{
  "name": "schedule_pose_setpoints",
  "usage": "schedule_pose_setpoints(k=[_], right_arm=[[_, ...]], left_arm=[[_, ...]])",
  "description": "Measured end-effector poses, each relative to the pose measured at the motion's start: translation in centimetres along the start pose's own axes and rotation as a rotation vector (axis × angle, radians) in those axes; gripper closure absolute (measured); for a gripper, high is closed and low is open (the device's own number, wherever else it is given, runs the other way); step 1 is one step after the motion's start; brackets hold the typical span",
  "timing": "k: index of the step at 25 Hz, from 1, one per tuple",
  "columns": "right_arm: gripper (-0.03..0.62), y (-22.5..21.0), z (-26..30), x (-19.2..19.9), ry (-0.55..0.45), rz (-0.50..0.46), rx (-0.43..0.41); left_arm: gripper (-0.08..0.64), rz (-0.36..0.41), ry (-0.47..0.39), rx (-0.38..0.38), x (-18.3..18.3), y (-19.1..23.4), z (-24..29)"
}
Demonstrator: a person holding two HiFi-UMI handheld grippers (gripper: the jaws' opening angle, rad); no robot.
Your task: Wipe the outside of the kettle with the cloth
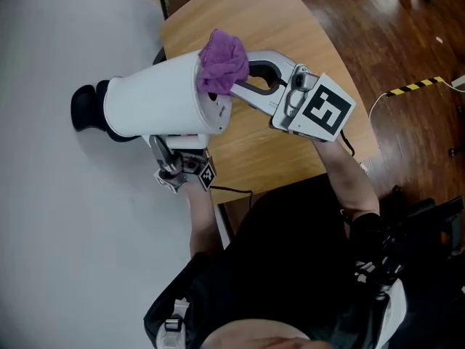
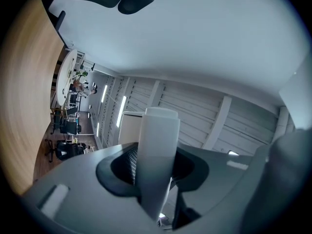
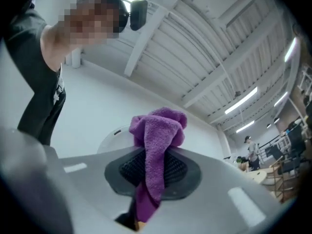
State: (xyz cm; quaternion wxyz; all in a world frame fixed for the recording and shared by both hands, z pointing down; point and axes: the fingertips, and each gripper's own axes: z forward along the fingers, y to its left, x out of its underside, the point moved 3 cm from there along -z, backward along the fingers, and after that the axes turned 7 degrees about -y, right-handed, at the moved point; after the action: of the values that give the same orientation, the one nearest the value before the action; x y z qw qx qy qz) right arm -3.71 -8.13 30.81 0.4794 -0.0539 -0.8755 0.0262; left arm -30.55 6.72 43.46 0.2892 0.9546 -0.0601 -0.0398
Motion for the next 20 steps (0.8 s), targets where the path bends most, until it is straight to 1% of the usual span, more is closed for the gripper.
schedule_pose_setpoints(k=[1, 3, 5, 6, 7, 9, 10, 11, 12, 14, 16, 18, 20], right_arm=[[0.546, 0.9, 0.1, 0.9, -0.012, -0.004, -0.031], [0.549, 3.2, 0.8, 4.4, -0.040, 0.007, -0.100], [0.549, 4.5, 2.1, 8.2, -0.073, 0.062, -0.155], [0.549, 4.8, 2.7, 10.4, -0.061, 0.098, -0.176], [0.549, 5.2, 3.0, 13.1, -0.008, 0.126, -0.194], [0.548, 6.3, 2.3, 19.0, 0.183, 0.136, -0.222], [0.548, 6.5, 1.5, 21.4, 0.269, 0.138, -0.215], [0.546, 6.3, 0.5, 22.9, 0.324, 0.166, -0.185], [0.546, 5.7, -0.4, 23.8, 0.349, 0.221, -0.136], [0.546, 4.4, -1.9, 24.8, 0.358, 0.353, -0.023], [0.546, 3.4, -3.1, 26.0, 0.363, 0.446, 0.067], [0.548, 2.7, -4.4, 27.3, 0.361, 0.521, 0.139], [0.548, 2.2, -5.5, 28.1, 0.352, 0.572, 0.206]], left_arm=[[0.497, 0.001, 0.016, -0.009, -0.2, 0.0, -0.2], [0.495, -0.004, 0.026, -0.023, -2.4, 0.4, -0.8], [0.495, 0.004, 0.005, -0.041, -5.1, 1.4, -0.9], [0.495, 0.013, -0.004, -0.054, -6.2, 1.9, -0.5], [0.495, 0.026, -0.004, -0.070, -7.0, 2.4, 0.1], [0.494, 0.065, 0.021, -0.103, -7.7, 2.9, 1.2], [0.494, 0.094, 0.040, -0.121, -7.6, 3.0, 1.5], [0.495, 0.130, 0.063, -0.137, -7.3, 3.0, 1.9], [0.495, 0.173, 0.090, -0.150, -7.0, 2.6, 2.7], [0.494, 0.267, 0.163, -0.182, -6.6, 1.6, 4.5], [0.492, 0.342, 0.260, -0.248, -7.1, 2.1, 4.3], [0.491, 0.370, 0.345, -0.320, -8.0, 3.9, 2.7], [0.492, 0.359, 0.405, -0.390, -9.1, 6.5, 0.5]])
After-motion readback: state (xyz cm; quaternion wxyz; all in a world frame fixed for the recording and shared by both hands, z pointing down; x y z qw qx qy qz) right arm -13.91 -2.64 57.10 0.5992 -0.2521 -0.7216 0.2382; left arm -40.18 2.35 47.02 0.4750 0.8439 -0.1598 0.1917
